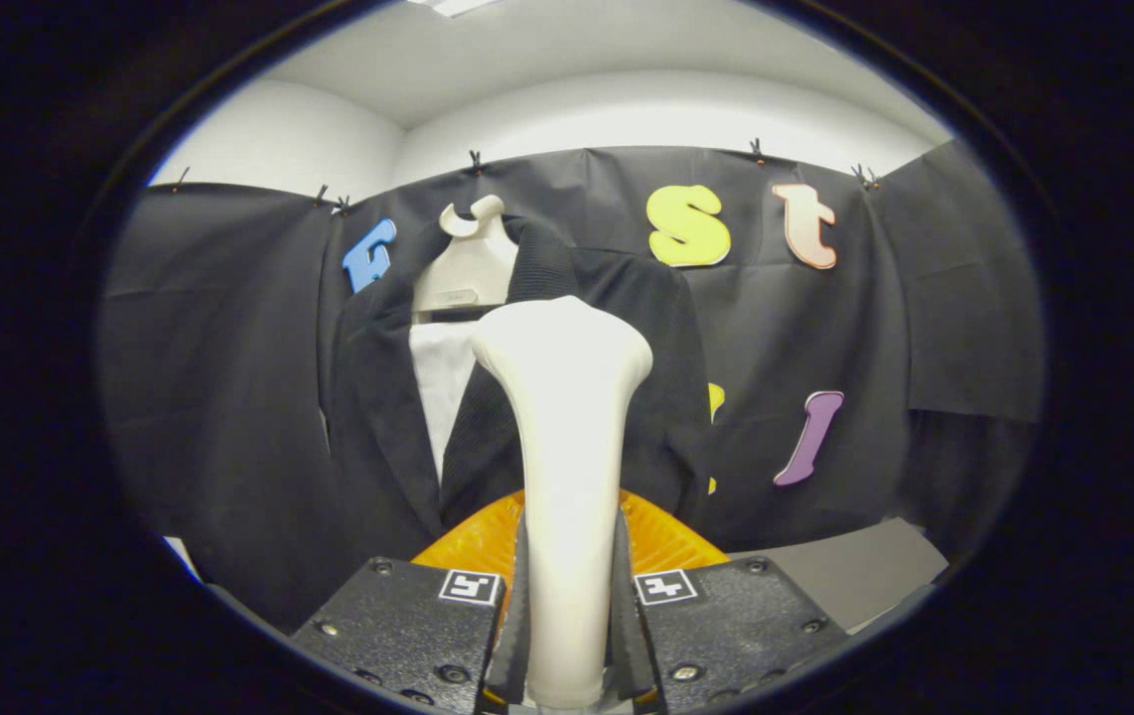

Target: Iron the clothes twice with a garment steamer, once on the left side and once on the right side.

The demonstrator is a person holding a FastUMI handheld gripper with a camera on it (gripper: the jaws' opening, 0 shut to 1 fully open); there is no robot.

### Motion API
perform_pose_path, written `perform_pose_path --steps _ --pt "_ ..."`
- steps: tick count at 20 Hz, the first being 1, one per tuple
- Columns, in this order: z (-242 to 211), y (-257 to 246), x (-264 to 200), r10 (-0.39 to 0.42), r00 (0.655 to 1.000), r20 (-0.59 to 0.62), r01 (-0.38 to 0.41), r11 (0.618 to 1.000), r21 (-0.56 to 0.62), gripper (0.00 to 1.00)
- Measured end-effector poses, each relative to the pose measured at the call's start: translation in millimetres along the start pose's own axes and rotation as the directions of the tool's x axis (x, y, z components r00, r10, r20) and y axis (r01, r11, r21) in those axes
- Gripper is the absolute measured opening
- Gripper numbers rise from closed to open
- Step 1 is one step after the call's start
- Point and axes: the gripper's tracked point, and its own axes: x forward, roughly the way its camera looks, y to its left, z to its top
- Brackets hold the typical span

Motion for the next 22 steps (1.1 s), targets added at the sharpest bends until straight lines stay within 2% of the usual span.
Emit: perform_pose_path --steps 9,22 --pt "-45.6 -10.3 -11.7 -0.023 0.997 -0.078 0.021 0.999 -0.027 0.36" --pt "-152.5 -4.3 -29.9 -0.024 0.971 -0.237 0.011 0.998 -0.058 0.36"
